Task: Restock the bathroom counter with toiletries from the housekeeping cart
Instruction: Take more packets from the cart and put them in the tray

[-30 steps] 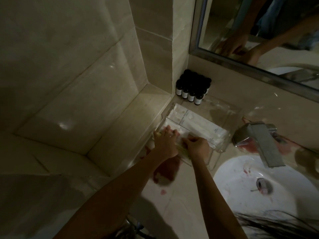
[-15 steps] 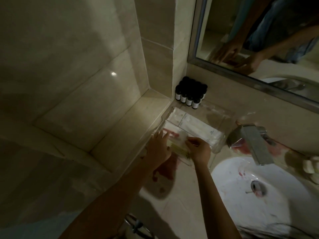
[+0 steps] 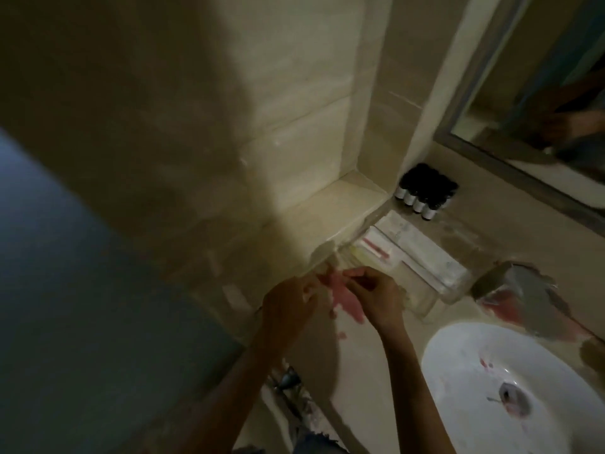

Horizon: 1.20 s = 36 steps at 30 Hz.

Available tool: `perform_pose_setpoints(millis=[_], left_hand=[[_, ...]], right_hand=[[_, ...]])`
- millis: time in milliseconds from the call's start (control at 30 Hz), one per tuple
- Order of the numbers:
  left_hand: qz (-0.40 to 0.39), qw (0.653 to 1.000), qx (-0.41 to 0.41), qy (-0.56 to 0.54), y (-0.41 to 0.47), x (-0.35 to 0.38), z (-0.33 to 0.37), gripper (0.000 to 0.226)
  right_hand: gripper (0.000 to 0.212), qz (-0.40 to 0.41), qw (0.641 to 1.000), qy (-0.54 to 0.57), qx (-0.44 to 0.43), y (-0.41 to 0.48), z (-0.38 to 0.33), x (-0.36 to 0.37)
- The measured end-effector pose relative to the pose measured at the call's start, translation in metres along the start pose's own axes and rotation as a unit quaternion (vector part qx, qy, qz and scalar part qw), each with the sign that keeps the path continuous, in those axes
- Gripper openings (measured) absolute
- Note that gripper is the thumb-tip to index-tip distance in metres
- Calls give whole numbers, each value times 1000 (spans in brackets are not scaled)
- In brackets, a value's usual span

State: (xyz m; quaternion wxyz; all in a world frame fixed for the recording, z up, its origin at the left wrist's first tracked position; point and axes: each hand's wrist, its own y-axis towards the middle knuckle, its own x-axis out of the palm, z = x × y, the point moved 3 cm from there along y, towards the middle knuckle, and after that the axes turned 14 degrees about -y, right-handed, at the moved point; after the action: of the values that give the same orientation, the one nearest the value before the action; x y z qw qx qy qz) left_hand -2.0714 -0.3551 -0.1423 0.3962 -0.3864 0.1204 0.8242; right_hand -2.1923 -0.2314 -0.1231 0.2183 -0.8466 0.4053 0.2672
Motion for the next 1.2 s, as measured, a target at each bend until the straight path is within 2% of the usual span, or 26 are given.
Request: perform_pose_setpoints(millis=[67,133,233,400,567,633,700,800,867,1000,1200], left_hand=[[17,999,-44,-24,-29,-22,-20,31],[33,995,-73,-59,-60,-41,-39,31],[109,981,-141,-77,-114,-72,-68,26],[220,935,-267,-77,-225,-117,-123,27],[358,849,-377,-90,-358,-143,-162,32],[410,804,-420,-99,-408,-147,-171,31],[449,755,-465,-110,-457,-144,-174,29],[489,681,-538,-81,-523,-135,-172,29],[510,641,-567,-85,-556,-128,-169,27],[537,578,-607,-97,-604,-110,-161,26],[564,496,-652,-102,-659,-102,-161,28]], right_hand=[[8,-55,996,-55,-52,-12,-27,21],[8,-91,981,-98,-140,-30,-57,45],[9,-151,948,-144,-238,-64,-97,83],[15,-272,842,-264,-383,-129,-152,163],[15,-347,739,-263,-514,-231,-197,228],[15,-375,696,-255,-557,-278,-211,251],[15,-397,637,-249,-612,-327,-219,270],[18,-438,553,-245,-665,-393,-224,286],[29,-460,525,-211,-685,-428,-225,298],[19,-499,430,-233,-715,-488,-227,311],[23,-488,351,-193,-775,-560,-235,330]])
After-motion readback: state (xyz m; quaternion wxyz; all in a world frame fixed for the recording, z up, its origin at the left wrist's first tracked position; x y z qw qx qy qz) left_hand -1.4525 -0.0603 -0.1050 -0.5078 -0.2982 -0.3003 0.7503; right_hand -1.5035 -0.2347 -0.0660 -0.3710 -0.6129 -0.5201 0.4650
